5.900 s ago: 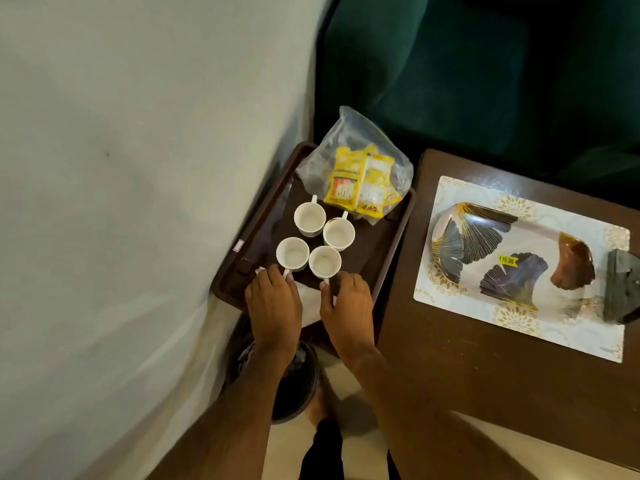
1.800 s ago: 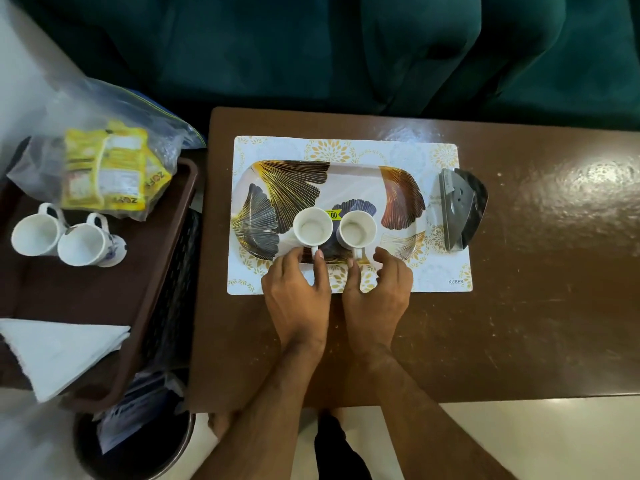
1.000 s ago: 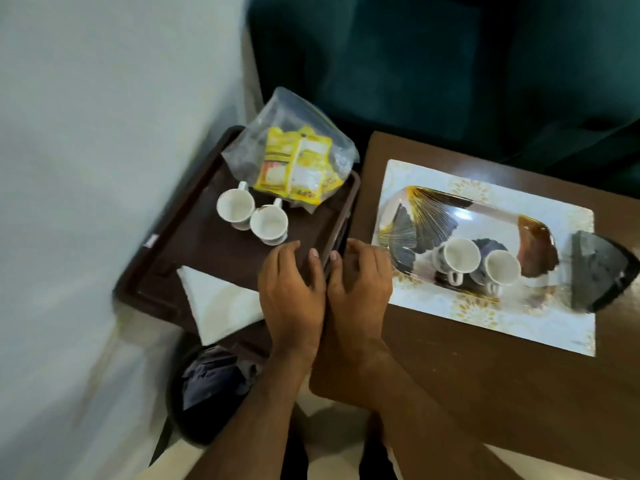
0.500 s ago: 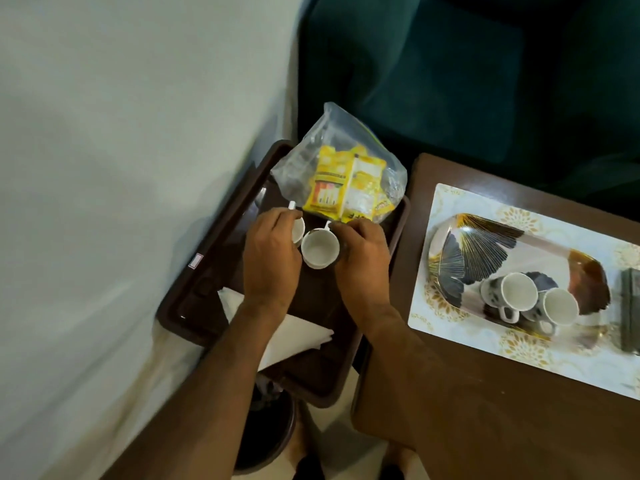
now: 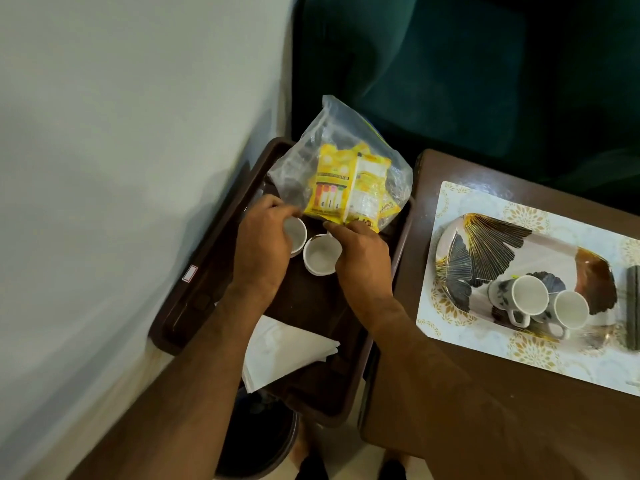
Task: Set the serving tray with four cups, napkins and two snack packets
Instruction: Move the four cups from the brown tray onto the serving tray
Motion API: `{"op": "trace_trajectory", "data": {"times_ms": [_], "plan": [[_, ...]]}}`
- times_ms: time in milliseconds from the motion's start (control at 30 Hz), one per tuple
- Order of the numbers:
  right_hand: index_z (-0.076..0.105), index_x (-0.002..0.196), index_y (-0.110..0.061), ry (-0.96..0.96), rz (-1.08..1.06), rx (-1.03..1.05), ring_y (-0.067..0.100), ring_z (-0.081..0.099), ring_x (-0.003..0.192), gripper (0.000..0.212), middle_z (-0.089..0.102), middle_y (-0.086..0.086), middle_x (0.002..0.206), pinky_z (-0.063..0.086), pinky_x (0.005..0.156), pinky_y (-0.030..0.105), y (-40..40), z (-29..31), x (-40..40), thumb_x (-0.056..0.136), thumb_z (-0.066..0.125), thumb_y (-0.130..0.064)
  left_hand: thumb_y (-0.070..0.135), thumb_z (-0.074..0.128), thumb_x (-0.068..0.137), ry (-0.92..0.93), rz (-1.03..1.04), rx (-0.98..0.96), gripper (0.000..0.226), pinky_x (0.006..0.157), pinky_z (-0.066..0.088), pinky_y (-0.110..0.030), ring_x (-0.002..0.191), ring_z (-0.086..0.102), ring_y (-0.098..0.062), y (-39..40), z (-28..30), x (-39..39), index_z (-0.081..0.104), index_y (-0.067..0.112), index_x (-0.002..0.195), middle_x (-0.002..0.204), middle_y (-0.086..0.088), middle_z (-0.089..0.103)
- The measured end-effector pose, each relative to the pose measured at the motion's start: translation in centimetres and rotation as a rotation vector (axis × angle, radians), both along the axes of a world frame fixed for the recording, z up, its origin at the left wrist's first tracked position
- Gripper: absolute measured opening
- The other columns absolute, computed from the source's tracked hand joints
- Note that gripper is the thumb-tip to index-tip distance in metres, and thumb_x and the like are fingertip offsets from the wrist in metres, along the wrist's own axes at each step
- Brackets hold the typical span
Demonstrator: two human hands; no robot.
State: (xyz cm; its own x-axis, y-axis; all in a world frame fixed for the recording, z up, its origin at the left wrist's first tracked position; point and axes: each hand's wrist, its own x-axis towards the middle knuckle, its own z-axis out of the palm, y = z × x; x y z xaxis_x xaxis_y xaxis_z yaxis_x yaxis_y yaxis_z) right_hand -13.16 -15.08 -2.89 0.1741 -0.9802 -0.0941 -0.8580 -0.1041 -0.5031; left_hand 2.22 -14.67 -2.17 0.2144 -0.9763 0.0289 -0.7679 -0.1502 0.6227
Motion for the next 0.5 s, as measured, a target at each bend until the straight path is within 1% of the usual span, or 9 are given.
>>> {"op": "trace_trajectory", "data": {"times_ms": [67, 133, 233, 367, 433, 500], "plan": [[0.068, 0.133, -0.019, 0.012, 0.027, -0.008, 0.034, 0.064, 0.114, 0.056, 0.070, 0.010, 0.120, 0.056, 0.086, 0.043, -0.4, 0.3, -0.1, 0.083, 0.062, 0.006, -0.006, 0.063, 0.091, -0.019, 0.013, 0.023, 0.033, 0.088, 0.052, -0.026, 0.107, 0.067, -0.026, -0.5, -0.1, 0.4, 0.077, 0.005, 0.119, 0.117, -0.013, 0.071], [0.069, 0.132, -0.019, 0.025, 0.047, -0.017, 0.033, 0.064, 0.114, 0.052, 0.070, 0.009, 0.121, 0.056, 0.087, 0.044, -0.5, 0.4, -0.2, 0.085, 0.064, 0.003, -0.010, 0.063, 0.087, -0.020, 0.029, 0.044, 0.034, 0.082, 0.050, -0.025, 0.105, 0.068, -0.027, -0.7, -0.3, 0.8, 0.078, 0.005, 0.115, 0.115, -0.014, 0.072], [0.072, 0.127, -0.014, 0.013, 0.047, -0.042, 0.035, 0.067, 0.108, 0.040, 0.071, 0.012, 0.114, 0.057, 0.085, 0.044, -0.1, 0.3, -0.5, 0.088, 0.068, -0.004, -0.011, 0.065, 0.086, -0.031, 0.062, 0.064, 0.032, 0.075, 0.046, -0.024, 0.102, 0.067, -0.027, -0.2, -0.7, 1.3, 0.079, 0.007, 0.110, 0.113, -0.014, 0.071], [0.074, 0.118, -0.007, -0.016, 0.016, -0.068, 0.037, 0.069, 0.096, 0.030, 0.069, 0.016, 0.106, 0.058, 0.079, 0.047, 0.6, 0.2, -0.8, 0.088, 0.072, -0.007, -0.009, 0.064, 0.087, 0.006, 0.115, 0.079, 0.031, 0.076, 0.043, -0.023, 0.102, 0.064, -0.023, 1.0, -1.2, 1.9, 0.078, 0.010, 0.108, 0.116, -0.011, 0.065], [0.075, 0.116, -0.006, -0.033, -0.002, -0.091, 0.035, 0.069, 0.094, 0.029, 0.068, 0.015, 0.108, 0.060, 0.078, 0.044, 1.1, 0.3, -1.0, 0.087, 0.074, -0.008, -0.003, 0.067, 0.088, -0.001, 0.123, 0.064, 0.026, 0.078, 0.043, -0.024, 0.103, 0.063, -0.023, 2.0, -1.2, 1.8, 0.075, 0.009, 0.110, 0.118, -0.011, 0.062], [0.076, 0.112, -0.005, -0.034, -0.034, -0.117, 0.033, 0.070, 0.091, 0.027, 0.066, 0.015, 0.111, 0.061, 0.076, 0.041, 1.7, 0.3, -1.2, 0.086, 0.074, -0.005, 0.003, 0.068, 0.091, -0.028, 0.135, 0.037, 0.021, 0.080, 0.044, -0.026, 0.104, 0.065, -0.025, 3.0, -1.4, 1.5, 0.073, 0.007, 0.111, 0.121, -0.013, 0.063]]}}
